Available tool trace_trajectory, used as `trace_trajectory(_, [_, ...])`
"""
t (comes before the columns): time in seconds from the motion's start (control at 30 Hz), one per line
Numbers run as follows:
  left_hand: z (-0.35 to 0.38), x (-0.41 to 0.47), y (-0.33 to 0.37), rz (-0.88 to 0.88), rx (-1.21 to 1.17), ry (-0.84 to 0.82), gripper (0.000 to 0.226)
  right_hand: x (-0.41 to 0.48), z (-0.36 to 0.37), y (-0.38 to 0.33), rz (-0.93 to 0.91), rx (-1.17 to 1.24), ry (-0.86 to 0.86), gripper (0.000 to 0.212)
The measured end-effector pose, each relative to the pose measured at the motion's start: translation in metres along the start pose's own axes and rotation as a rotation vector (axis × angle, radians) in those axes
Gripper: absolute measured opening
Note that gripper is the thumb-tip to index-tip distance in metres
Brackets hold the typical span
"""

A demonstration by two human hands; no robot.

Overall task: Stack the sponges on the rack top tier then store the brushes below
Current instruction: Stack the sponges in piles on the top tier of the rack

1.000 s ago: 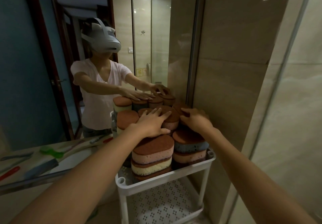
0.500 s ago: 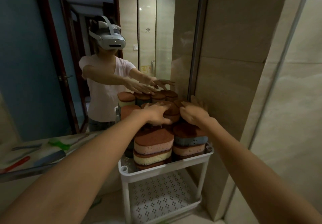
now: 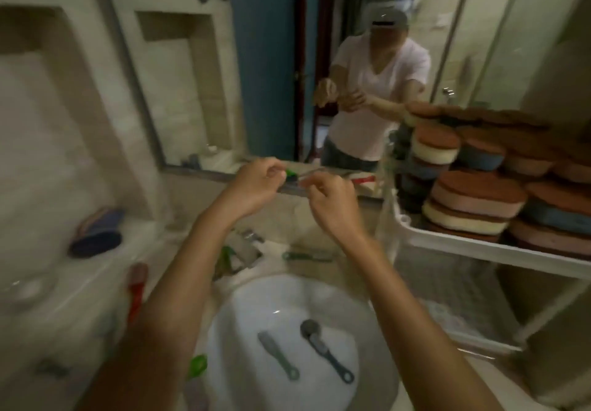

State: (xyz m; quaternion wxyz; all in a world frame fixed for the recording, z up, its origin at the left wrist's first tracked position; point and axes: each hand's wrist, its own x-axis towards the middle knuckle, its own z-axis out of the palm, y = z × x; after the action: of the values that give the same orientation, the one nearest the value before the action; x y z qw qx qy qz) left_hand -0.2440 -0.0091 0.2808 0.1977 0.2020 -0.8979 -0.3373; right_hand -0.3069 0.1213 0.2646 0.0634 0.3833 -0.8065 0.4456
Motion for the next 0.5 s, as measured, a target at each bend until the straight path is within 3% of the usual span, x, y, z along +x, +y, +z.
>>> trace_trajectory(0.23, [-0.050,-0.127,-0.177,-0.561,-0.048,0.106,0.021,-0.036,0.175,-0.063,-0.027,0.095,-0.578,0.028])
trace_trajectory(0.4, [-0.090,-0.149,-0.258,-0.752,0.054,0.170,0.032,-0.040,0.288,-0.097,-0.060,0.058,-0.840,0.028])
trace_trajectory(0.5, [-0.115,-0.128,-0.303,-0.807,0.107,0.128,0.025,-0.028,0.348,-0.105,-0.049,-0.037,-0.913,0.027])
